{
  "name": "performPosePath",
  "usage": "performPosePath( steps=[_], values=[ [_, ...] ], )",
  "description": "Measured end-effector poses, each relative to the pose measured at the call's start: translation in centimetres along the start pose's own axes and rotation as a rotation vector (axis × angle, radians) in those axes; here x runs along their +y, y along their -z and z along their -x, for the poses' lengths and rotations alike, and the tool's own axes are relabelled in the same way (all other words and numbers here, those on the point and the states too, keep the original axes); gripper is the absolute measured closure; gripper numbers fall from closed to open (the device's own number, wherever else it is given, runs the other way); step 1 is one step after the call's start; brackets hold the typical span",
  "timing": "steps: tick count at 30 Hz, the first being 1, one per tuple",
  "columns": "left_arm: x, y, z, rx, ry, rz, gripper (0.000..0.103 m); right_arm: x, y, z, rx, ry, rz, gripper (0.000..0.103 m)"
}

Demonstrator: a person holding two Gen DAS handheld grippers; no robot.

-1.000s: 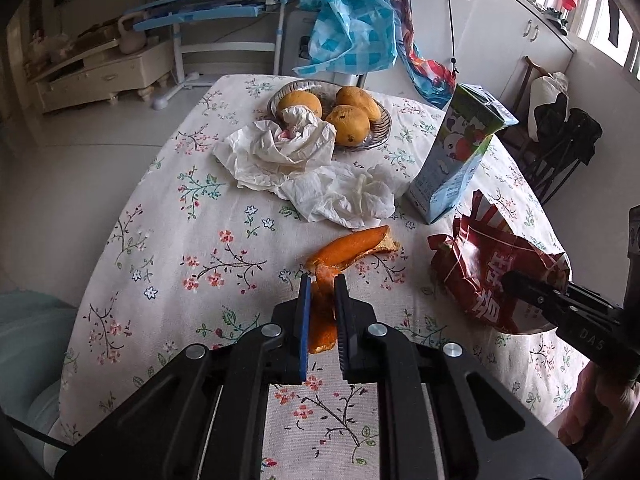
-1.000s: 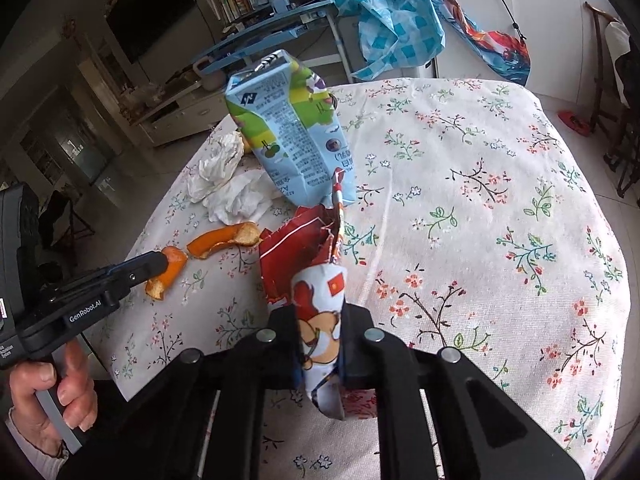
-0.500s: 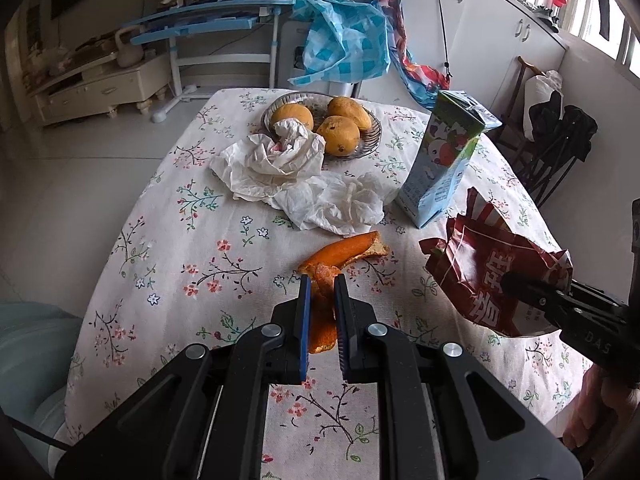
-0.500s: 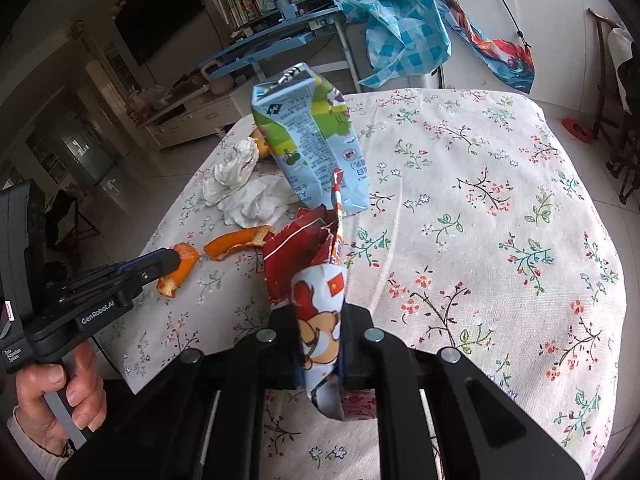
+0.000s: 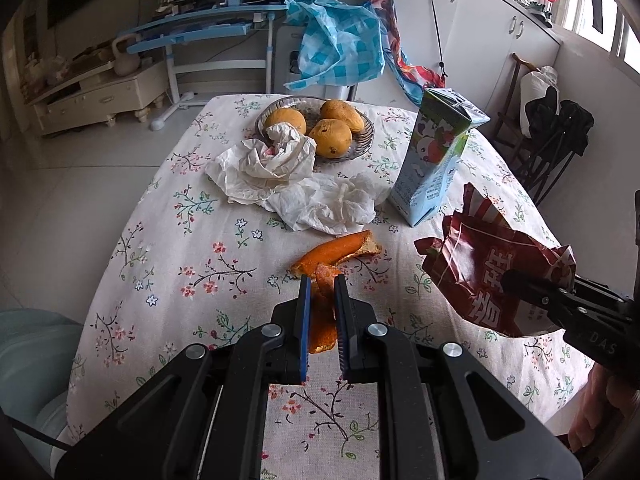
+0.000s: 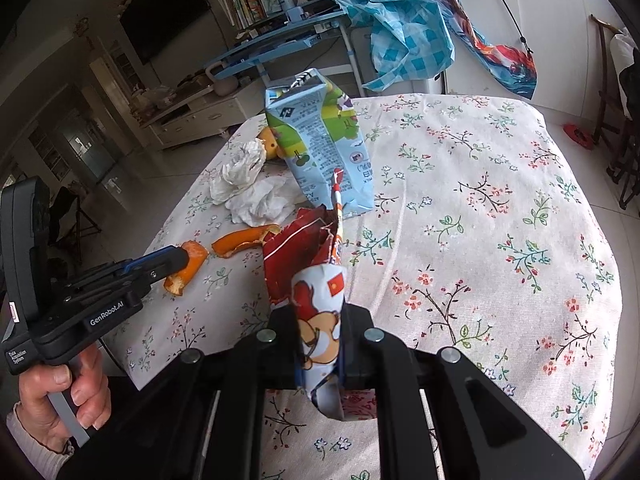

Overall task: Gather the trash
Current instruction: 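Hold the chip bag up in the right tool while the left tool holds the carrot piece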

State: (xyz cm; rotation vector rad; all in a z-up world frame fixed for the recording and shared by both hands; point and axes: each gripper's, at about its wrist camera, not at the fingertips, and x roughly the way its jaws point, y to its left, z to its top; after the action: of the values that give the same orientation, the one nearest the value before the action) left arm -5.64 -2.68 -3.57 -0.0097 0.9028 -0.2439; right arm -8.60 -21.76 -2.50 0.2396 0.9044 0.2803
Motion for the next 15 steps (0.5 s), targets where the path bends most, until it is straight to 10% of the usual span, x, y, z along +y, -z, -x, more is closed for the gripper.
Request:
performPosePath(
  steps=[15],
  values=[
    [-0.41,-0.08,0.25,-0.009,0.002,-0.019,0.092,0.94,0.16,0.47,-0.001,-0.01,0.03,0.091]
  ],
)
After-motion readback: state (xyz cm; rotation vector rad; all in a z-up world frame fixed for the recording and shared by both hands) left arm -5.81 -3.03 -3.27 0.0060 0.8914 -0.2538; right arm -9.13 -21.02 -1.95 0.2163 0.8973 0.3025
